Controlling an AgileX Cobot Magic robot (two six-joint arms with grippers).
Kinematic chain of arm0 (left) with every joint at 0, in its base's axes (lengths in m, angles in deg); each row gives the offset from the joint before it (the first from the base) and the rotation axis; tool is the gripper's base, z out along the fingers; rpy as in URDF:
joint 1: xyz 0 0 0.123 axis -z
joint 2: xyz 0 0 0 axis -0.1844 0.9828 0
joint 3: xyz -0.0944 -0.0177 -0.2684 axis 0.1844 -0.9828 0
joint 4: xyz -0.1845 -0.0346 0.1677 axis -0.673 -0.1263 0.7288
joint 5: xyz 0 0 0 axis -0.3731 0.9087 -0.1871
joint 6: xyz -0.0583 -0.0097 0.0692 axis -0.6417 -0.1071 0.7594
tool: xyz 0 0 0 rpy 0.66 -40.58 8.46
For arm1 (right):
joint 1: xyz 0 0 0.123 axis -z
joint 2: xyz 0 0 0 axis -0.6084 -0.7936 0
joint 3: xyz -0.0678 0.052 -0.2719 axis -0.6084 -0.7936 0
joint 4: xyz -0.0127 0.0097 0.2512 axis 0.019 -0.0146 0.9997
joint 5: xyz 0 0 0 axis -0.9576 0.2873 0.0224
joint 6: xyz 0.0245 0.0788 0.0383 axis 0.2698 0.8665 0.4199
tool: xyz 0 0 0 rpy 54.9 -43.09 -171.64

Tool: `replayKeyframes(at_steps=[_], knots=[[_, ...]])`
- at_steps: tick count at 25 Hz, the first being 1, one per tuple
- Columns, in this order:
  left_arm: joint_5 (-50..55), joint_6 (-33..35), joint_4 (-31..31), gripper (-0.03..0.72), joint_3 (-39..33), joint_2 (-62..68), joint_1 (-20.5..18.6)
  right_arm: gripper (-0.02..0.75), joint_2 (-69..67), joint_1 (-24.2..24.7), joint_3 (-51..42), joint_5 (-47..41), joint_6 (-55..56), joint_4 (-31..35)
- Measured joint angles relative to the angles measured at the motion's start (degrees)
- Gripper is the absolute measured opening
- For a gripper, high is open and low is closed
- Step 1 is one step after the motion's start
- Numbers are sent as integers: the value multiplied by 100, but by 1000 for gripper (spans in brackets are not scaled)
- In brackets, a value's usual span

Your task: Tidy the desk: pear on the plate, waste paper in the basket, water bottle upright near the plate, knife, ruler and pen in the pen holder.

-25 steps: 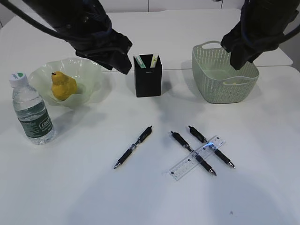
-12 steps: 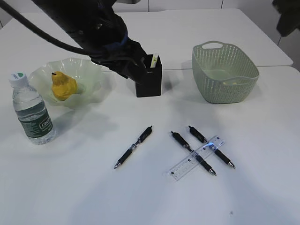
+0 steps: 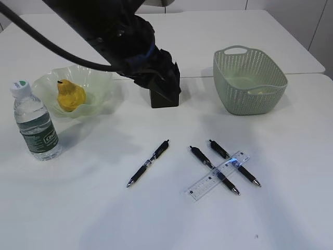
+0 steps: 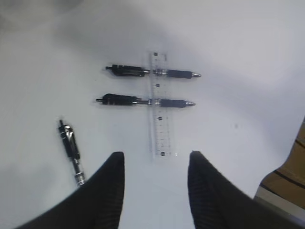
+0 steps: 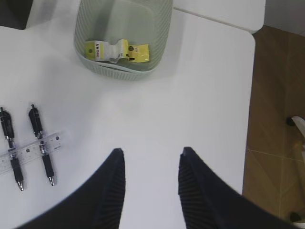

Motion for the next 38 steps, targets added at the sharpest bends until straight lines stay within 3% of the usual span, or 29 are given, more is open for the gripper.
replayKeyframes(at_steps=[14,17,24,38], knots=[[2,96,-17,310,0,0,751,314,373,8,-268,-23,342,-205],[2,96,-26,310,0,0,790,314,611,22,-1069,-23,478,-353],[12,108,-26,310,0,0,943,314,1043,22,-1992,-23,643,-427],[-17,236,7,337,0,563,1125,314,2007,45,-2872,-12,1397,-1214]])
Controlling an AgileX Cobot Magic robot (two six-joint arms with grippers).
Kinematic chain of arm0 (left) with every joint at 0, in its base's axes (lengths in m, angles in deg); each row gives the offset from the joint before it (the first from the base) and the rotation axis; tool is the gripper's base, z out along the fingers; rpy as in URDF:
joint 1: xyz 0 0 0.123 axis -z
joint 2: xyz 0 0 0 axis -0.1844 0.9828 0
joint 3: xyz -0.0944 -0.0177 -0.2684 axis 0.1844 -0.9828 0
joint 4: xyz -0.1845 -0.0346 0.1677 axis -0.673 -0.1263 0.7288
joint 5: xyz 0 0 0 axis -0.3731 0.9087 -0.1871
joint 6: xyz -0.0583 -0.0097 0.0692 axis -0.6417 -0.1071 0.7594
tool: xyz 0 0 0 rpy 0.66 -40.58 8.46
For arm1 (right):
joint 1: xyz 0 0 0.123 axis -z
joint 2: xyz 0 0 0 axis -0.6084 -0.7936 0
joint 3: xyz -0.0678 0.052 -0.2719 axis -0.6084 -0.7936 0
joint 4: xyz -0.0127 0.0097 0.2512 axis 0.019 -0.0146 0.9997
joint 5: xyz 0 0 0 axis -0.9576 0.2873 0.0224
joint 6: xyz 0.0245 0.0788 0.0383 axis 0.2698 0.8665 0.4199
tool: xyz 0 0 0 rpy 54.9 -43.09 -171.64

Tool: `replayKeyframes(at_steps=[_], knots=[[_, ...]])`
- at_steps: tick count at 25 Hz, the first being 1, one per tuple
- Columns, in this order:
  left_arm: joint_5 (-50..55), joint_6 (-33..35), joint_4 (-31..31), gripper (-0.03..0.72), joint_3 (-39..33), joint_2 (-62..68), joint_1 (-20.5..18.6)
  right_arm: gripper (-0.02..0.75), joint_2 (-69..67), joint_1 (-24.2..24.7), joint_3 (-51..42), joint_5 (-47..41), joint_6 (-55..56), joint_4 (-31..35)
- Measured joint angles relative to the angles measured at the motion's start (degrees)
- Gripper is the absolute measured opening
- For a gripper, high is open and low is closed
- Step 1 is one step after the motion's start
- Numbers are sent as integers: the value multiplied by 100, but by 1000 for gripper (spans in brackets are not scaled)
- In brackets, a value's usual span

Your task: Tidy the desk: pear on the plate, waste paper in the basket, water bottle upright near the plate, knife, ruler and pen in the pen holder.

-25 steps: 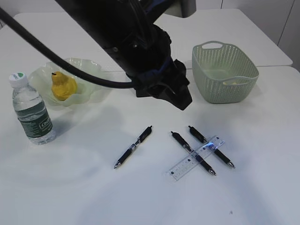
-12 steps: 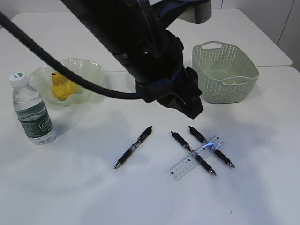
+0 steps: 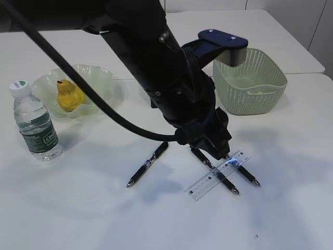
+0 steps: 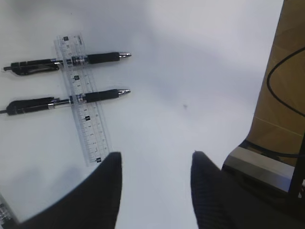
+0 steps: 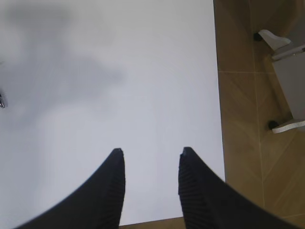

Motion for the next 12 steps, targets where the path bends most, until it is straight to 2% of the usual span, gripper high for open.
replayKeyframes(at_steps=[12], knots=[[-380,-18,0,365,0,164,0,314,194,0,-820,12,159,195]])
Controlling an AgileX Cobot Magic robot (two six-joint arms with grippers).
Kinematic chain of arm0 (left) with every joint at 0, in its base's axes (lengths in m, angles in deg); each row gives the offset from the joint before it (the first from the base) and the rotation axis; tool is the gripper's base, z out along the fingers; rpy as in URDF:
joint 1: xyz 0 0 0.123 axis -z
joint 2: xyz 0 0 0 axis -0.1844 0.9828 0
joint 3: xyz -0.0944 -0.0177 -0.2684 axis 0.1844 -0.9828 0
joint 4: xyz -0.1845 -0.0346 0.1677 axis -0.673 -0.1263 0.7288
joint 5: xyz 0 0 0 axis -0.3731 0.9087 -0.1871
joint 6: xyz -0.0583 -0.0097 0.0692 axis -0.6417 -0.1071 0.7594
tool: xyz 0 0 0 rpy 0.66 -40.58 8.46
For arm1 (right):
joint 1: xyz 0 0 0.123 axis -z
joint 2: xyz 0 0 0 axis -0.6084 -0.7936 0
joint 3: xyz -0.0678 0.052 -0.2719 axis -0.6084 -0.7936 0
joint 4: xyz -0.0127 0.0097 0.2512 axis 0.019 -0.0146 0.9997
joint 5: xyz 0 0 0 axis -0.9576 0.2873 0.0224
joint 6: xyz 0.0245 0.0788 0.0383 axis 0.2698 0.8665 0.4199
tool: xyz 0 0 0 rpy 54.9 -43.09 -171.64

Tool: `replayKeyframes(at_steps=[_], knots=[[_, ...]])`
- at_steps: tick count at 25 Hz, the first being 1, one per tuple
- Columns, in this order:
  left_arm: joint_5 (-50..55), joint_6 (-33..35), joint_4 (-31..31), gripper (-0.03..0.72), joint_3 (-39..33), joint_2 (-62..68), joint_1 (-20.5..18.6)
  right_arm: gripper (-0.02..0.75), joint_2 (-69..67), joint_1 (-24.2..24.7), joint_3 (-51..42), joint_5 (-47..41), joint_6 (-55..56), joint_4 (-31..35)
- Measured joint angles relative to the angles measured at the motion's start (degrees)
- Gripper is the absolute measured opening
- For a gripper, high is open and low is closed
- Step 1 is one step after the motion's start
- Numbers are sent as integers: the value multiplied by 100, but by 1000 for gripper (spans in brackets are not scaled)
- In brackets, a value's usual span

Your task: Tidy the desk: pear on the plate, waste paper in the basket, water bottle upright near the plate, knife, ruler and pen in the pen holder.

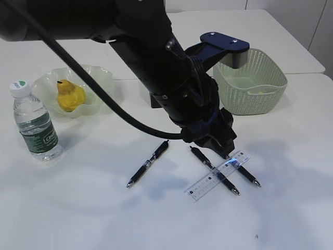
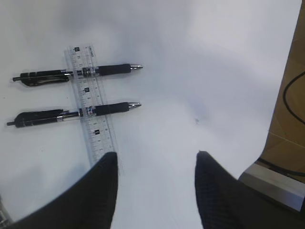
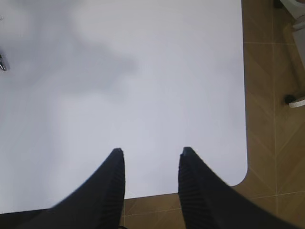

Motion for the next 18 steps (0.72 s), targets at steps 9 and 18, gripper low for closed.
replayKeyframes(at_steps=[9,18], knots=[[-26,-129,-47,379,590,578,0,314,128,0,-235,8,132,12],[20,-197,-47,380,839,1155,81,314,128,0,-245,8,145,34]])
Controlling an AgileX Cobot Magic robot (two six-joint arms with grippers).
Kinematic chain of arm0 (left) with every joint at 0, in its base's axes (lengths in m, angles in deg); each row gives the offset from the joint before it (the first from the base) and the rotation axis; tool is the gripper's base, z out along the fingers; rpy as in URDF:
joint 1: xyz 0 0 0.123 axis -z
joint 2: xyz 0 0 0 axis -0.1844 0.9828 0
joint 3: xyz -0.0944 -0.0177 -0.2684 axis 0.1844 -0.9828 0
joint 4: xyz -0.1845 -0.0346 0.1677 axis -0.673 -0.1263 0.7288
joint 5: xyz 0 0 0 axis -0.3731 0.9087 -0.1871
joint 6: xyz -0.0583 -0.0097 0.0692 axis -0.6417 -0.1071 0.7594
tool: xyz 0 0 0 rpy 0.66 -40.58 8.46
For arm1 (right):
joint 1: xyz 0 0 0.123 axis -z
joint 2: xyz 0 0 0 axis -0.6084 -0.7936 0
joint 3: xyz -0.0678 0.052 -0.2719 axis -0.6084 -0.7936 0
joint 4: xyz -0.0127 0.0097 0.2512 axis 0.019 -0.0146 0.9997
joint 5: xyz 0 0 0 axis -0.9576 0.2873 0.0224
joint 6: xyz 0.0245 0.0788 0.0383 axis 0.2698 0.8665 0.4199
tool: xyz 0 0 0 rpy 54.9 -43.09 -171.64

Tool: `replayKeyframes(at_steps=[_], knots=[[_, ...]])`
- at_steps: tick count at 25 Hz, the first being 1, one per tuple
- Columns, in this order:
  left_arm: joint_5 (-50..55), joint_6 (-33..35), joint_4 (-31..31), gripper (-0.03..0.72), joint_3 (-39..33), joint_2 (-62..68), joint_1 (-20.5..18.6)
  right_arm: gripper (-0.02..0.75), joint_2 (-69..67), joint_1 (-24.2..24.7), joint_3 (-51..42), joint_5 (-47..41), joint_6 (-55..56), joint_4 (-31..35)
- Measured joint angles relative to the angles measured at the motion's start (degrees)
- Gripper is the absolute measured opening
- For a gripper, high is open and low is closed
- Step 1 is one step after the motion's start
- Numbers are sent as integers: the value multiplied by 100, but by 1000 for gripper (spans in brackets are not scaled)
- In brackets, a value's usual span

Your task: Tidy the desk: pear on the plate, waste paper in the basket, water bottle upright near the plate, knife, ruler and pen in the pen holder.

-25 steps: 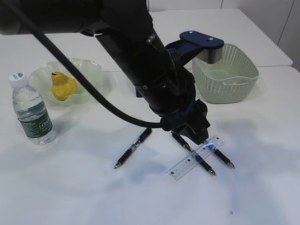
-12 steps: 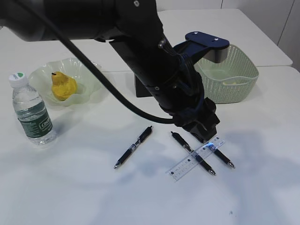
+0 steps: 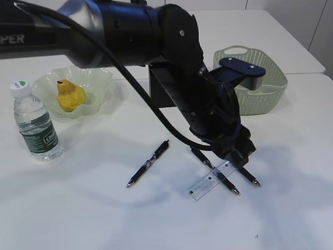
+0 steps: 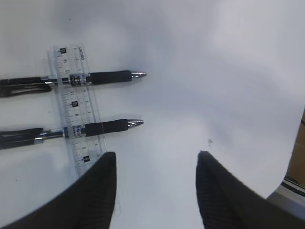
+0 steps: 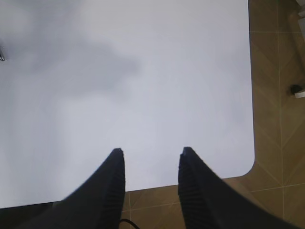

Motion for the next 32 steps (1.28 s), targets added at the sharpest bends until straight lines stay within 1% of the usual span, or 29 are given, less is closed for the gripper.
replayKeyframes(at_steps=[5,9,14,17,22,27,32], knots=[[-104,-148,86,380,21,289,65,314,0,0,0,0,34,0],[-245,-410,535,380,35,343,177,314,0,0,0,0,34,3],[-112,-789,1083,402,379,516,268,314,0,0,0,5,34,25],[23,-848,1184,420,678,637,268,314,0,0,0,5,67,25],[70,-936,1267,424,1006,691,268,314,0,0,0,14,206,86],[183,-1166,1671,424,1038,763,281,314,0,0,0,14,265,98],[217,-1262,1714,424,1038,957,281,314,-101,0,0,14,424,153]])
